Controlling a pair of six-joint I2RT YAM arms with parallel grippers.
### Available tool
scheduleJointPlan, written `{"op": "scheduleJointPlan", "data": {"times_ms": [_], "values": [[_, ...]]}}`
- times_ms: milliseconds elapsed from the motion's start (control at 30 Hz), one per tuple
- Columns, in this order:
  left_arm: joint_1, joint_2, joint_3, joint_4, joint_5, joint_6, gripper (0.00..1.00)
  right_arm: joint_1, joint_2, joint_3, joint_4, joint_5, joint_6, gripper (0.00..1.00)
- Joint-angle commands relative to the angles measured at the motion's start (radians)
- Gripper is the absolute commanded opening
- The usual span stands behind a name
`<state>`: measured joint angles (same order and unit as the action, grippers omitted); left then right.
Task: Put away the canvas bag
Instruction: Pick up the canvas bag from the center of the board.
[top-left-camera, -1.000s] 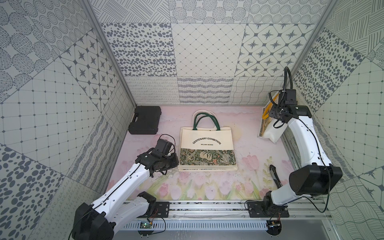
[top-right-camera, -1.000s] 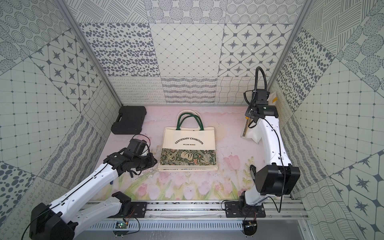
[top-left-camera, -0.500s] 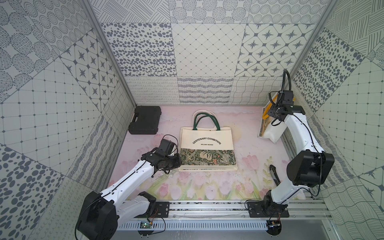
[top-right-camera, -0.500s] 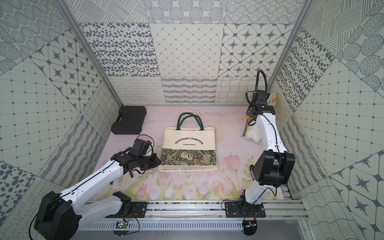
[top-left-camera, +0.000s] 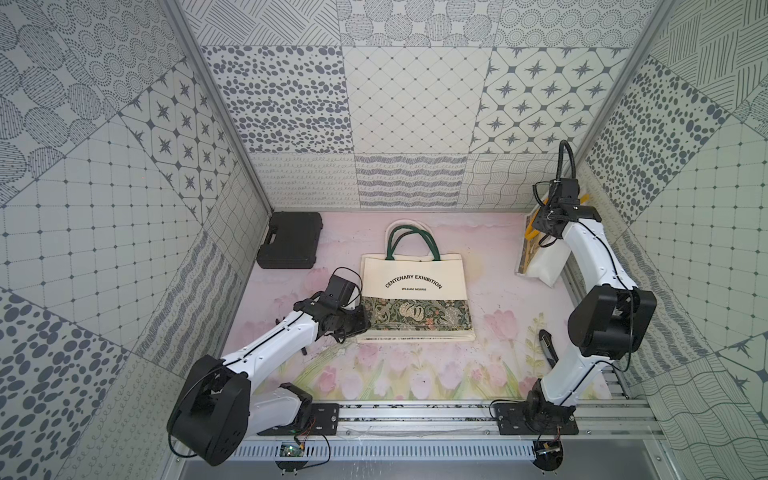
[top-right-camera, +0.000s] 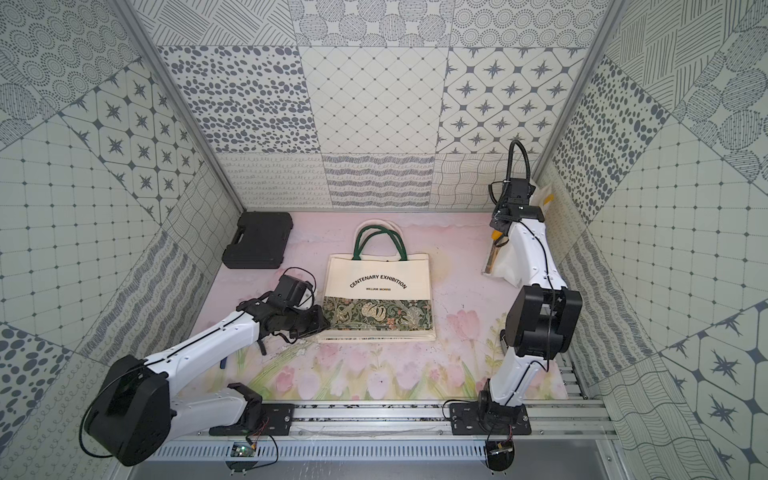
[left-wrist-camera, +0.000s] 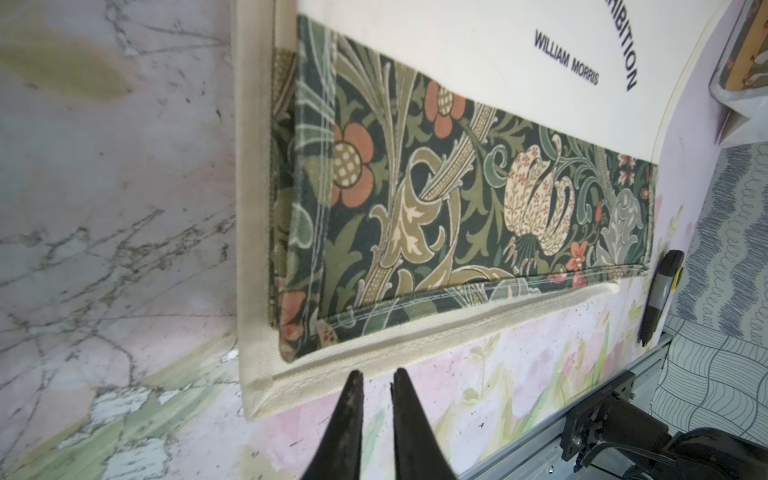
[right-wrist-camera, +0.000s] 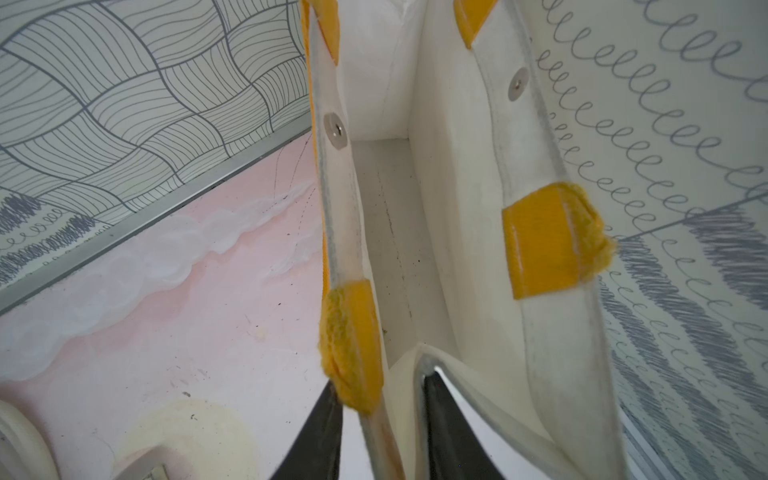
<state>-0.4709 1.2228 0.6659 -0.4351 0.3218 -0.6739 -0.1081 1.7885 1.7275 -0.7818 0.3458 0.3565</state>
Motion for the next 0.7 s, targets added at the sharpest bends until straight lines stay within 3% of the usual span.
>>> {"op": "scheduleJointPlan", "data": {"times_ms": [0, 100, 400, 533, 667], "values": [[0.001, 0.005, 0.011, 0.045, 0.04, 0.027, 0.16, -0.001, -0.021, -0.022, 0.012, 0.019, 0.023, 0.21], [0.001, -0.007, 0.006, 0.045, 0.04, 0.027, 0.16, 0.0, -0.055, -0.053, 0.019, 0.004, 0.037, 0.0], [0.0, -0.018, -0.001, 0.049, 0.041, 0.022, 0.16, 0.049, -0.246, -0.113, -0.014, 0.024, 0.06, 0.0], [-0.001, -0.051, -0.005, 0.036, 0.026, 0.019, 0.16, 0.145, -0.348, -0.134, -0.108, 0.066, 0.106, 0.0], [0.0, -0.094, -0.007, 0.019, 0.013, 0.017, 0.16, 0.26, -0.428, -0.164, -0.224, 0.086, 0.242, 0.0]]}}
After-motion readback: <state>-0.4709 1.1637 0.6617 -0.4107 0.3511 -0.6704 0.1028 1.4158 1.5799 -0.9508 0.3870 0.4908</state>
